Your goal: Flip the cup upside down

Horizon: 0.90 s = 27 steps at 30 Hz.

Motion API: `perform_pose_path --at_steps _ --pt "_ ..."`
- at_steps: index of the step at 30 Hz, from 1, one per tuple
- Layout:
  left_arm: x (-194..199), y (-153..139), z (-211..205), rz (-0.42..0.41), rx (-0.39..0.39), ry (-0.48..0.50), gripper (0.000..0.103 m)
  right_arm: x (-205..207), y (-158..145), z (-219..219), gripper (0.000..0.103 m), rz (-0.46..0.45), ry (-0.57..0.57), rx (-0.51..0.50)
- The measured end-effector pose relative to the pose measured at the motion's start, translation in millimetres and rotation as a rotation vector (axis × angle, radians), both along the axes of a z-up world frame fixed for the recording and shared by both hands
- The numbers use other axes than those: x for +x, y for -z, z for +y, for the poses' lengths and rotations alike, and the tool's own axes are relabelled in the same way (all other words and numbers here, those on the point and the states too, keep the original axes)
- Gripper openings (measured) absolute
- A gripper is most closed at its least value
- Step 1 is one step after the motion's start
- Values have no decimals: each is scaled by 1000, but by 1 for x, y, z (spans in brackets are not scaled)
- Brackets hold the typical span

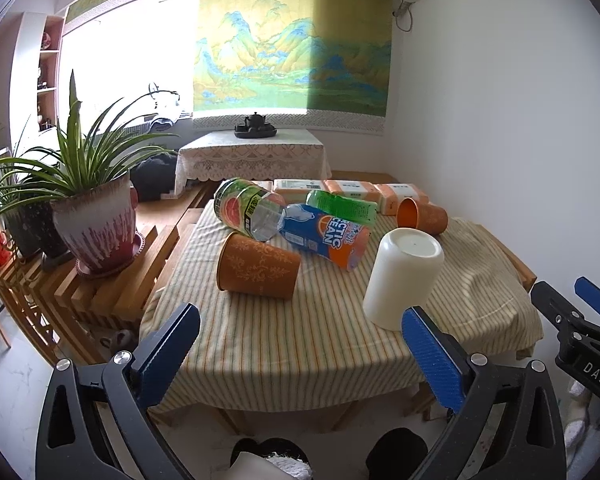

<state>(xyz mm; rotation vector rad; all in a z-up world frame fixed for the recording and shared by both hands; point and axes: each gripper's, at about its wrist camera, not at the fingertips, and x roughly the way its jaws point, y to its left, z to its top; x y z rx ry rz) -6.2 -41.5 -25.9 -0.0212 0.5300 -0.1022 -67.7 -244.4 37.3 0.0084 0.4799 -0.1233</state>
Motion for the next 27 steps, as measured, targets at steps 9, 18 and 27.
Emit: perform_pose_path --at_steps 9,18,27 --pt "5 3 2 3 -1 -8 102 5 1 3 94 1 -6 -3" --pt "7 4 3 8 -5 -3 102 7 3 5 94 6 -8 -5" --pt "9 6 4 14 -4 -1 102 9 5 7 94 11 -8 -5"
